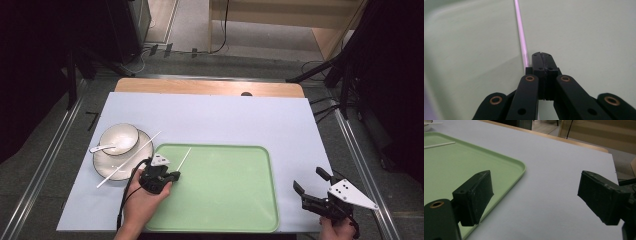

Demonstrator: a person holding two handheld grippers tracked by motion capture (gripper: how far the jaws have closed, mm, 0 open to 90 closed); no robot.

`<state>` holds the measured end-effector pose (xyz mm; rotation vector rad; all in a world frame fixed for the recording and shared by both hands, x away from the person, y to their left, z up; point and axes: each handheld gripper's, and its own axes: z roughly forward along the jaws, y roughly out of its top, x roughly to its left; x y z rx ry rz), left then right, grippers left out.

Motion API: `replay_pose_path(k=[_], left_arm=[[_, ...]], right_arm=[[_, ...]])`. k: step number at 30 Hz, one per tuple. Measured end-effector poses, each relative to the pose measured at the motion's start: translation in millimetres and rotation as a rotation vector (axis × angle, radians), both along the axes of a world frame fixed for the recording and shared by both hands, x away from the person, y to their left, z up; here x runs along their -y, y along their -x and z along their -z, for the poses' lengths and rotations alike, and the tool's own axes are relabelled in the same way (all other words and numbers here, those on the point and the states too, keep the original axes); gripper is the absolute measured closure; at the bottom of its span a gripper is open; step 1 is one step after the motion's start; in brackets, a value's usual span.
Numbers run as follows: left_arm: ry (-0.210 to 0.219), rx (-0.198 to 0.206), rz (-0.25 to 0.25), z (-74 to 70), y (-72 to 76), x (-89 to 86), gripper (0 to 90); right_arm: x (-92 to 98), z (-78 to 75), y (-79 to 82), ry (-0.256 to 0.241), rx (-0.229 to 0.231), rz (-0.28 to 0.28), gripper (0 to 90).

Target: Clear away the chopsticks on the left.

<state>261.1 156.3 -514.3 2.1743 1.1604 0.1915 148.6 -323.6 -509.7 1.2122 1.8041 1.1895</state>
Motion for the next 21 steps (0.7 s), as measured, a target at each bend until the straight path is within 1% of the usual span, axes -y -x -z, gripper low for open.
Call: replay_pose_path(k=[2, 4, 6, 7, 11, 13, 14, 16, 20, 21], left_arm=[[0.007, -0.004, -0.016, 0.0, 1.2, -6.0, 90.0], [0.001, -0.002, -0.030, -0.6, 2.4, -11.8, 90.0], [-0.001, 0.001, -0.037, -0.7, 2.8, -13.3, 90.0], [-0.004, 0.000, -0.051, -1.2, 3.4, -17.9, 90.0], [-0.002, 0.001, -0.062, -1.2, 4.0, -22.9, 90.0], [0.002, 0.001, -0.078, -1.2, 3.8, -28.7, 90.0], [0.002, 0.001, -0.081, -1.3, 3.7, -30.3, 90.0], [0.018, -0.009, -0.084, -1.1, 3.2, -33.7, 90.0], [0.007, -0.002, -0.084, -1.2, 3.9, -32.7, 90.0], [0.010, -0.001, -0.084, -1.0, 4.0, -32.9, 90.0]], right_arm=[[0.4, 0.0, 0.1, -0.001, -0.001, 0.001, 12.9], [0.4, 0.0, 0.1, -0.004, -0.001, 0.001, 12.9], [0.3, -0.1, 0.0, -0.002, 0.000, 0.001, 12.9], [-0.1, -0.3, 0.0, -0.001, 0.003, -0.002, 13.0], [0.0, -0.3, 0.0, -0.002, 0.002, -0.001, 12.9], [0.2, -0.2, -0.2, -0.006, 0.002, 0.000, 12.9], [0.1, -0.2, -0.2, -0.008, 0.003, 0.000, 12.9], [0.0, -0.2, -0.3, -0.011, 0.005, -0.002, 12.9], [0.2, -0.1, -0.2, -0.013, 0.006, -0.001, 12.9], [0.3, -0.1, -0.1, -0.014, 0.005, -0.001, 13.0]])
